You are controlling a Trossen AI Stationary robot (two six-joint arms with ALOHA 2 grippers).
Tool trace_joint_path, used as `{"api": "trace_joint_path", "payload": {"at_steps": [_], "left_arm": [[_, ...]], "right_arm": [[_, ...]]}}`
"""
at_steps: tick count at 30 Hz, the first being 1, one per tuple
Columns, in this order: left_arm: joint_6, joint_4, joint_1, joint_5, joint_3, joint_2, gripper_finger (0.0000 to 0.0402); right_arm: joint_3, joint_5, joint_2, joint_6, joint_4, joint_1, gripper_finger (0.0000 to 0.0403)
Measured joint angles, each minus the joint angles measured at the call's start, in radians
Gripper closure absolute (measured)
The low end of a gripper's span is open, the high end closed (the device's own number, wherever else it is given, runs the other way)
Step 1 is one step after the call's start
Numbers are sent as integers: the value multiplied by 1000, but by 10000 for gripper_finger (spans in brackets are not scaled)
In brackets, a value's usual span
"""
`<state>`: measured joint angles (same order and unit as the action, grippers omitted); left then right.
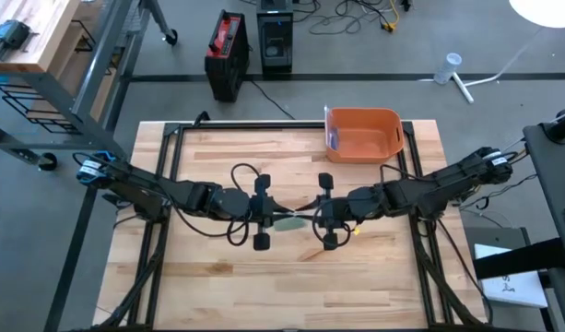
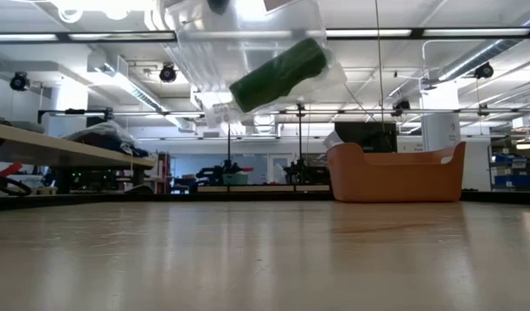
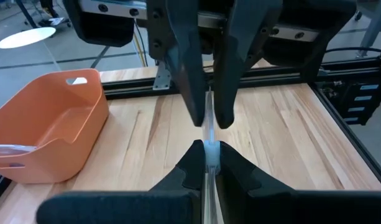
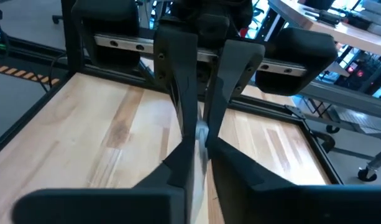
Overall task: Roll bandage
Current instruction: Close the transparent zip bag
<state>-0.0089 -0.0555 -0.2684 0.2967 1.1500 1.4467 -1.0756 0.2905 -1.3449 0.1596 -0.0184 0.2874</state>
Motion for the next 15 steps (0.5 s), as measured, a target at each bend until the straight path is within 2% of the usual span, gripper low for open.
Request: {"api": "trace_joint_path", "payload": {"at_steps": [4,7,12,15], "left_arm": [[0,5,0,0,0,0,390],[0,5,0,0,0,1,391],[-16,11,2,10,0,1,390],[-43,15,3,50,1,1,390]], "right_arm": [[0,0,-5,-1,-5,0,391],[0,3,-6,10,-4,0,399],[0,104,-6,9,12,1,400],[0,172,-8,-3,17,1,401]]}}
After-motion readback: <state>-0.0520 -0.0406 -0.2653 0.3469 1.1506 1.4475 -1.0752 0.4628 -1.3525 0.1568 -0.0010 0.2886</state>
